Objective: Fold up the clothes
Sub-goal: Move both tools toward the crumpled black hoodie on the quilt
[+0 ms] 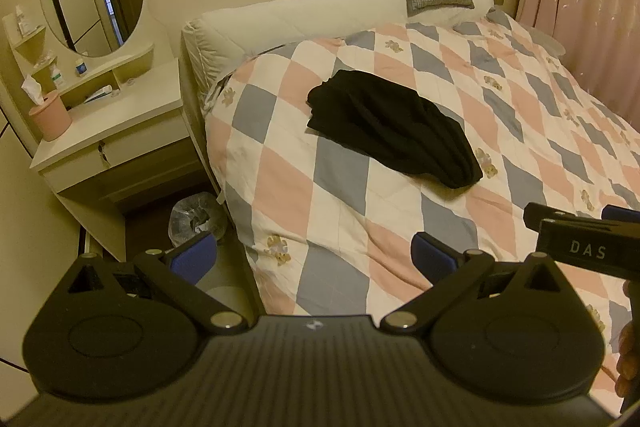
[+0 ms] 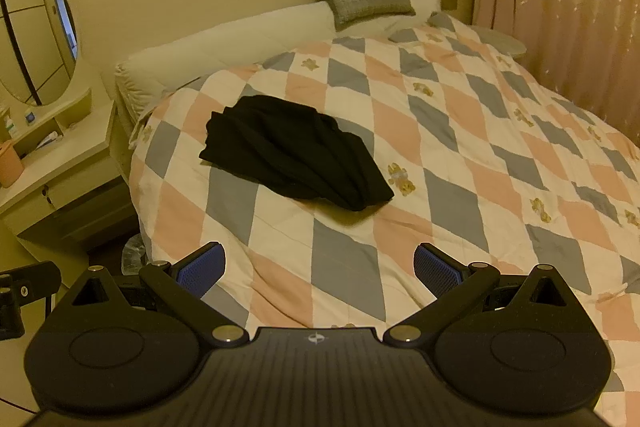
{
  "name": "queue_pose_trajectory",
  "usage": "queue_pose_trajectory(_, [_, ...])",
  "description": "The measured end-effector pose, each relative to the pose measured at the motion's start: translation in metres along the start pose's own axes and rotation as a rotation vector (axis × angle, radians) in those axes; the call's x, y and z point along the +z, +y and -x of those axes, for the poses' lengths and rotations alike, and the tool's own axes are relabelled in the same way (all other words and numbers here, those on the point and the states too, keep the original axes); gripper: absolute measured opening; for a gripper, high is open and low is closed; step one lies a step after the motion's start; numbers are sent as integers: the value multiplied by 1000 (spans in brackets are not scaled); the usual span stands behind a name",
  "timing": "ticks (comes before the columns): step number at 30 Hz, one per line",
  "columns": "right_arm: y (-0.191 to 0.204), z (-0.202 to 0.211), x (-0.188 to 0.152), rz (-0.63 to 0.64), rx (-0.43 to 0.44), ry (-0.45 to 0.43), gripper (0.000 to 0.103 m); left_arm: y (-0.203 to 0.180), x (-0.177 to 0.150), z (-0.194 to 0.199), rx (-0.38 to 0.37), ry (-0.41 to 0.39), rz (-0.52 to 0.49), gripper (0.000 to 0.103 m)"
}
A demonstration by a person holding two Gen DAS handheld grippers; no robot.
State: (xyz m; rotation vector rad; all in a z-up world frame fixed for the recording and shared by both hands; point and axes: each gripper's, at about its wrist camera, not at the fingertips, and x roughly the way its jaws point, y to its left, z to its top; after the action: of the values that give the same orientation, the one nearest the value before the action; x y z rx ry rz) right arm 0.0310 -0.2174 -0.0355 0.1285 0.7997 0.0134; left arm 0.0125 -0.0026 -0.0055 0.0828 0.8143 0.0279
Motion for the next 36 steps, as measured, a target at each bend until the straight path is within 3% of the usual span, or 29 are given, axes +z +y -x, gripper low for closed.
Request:
queue_pose_trajectory(20, [-3, -21, 0, -31, -38, 14, 103, 2, 11, -34, -34, 72, -33, 102])
queue_pose_trajectory(28, [1, -49, 16, -53, -82, 21, 103, 9, 30, -77, -80, 106, -65, 102])
queue_pose_trajectory(36, [9, -102, 45, -80, -133, 61, 103, 21, 69, -146, -142, 147, -104, 102])
